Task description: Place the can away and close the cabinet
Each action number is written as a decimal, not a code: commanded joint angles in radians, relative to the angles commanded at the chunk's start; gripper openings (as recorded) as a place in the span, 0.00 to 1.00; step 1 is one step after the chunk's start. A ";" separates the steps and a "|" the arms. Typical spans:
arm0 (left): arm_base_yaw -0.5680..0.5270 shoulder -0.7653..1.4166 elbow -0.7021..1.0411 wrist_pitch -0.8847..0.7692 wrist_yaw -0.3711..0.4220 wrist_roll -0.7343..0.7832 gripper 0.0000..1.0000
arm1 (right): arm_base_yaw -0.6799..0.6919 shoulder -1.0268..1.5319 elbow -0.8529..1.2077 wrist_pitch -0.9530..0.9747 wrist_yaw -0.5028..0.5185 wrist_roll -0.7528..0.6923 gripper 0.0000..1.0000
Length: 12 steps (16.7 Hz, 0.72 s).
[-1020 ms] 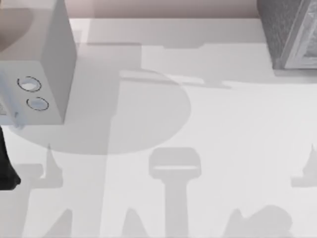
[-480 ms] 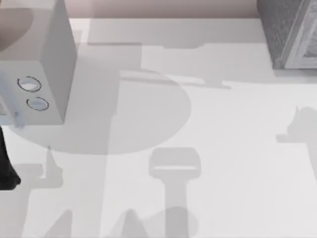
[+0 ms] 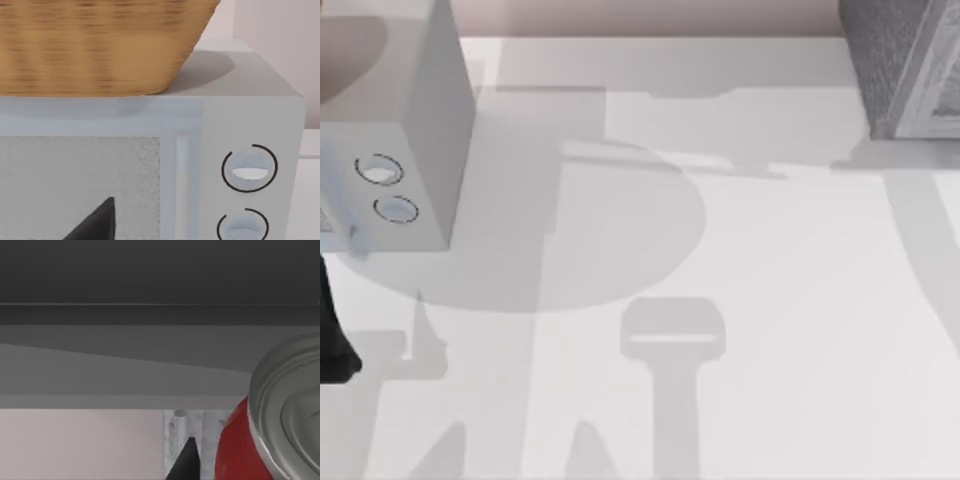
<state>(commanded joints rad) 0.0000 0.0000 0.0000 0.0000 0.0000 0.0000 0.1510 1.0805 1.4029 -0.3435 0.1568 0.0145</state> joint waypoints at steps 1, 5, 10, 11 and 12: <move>0.000 0.000 0.000 0.000 0.000 0.000 1.00 | 0.007 0.055 0.077 -0.017 0.008 0.001 0.00; 0.000 0.000 0.000 0.000 0.000 0.000 1.00 | 0.028 0.210 0.293 -0.065 0.033 0.002 0.00; 0.000 0.000 0.000 0.000 0.000 0.000 1.00 | 0.033 0.249 0.344 -0.077 0.040 0.003 0.00; 0.000 0.000 0.000 0.000 0.000 0.000 1.00 | 0.033 0.249 0.344 -0.077 0.040 0.003 0.00; 0.000 0.000 0.000 0.000 0.000 0.000 1.00 | 0.029 0.246 0.340 -0.075 0.038 0.005 0.00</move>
<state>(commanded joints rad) 0.0000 0.0000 0.0000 0.0000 0.0000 0.0000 0.1801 1.3262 1.7431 -0.4188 0.1950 0.0192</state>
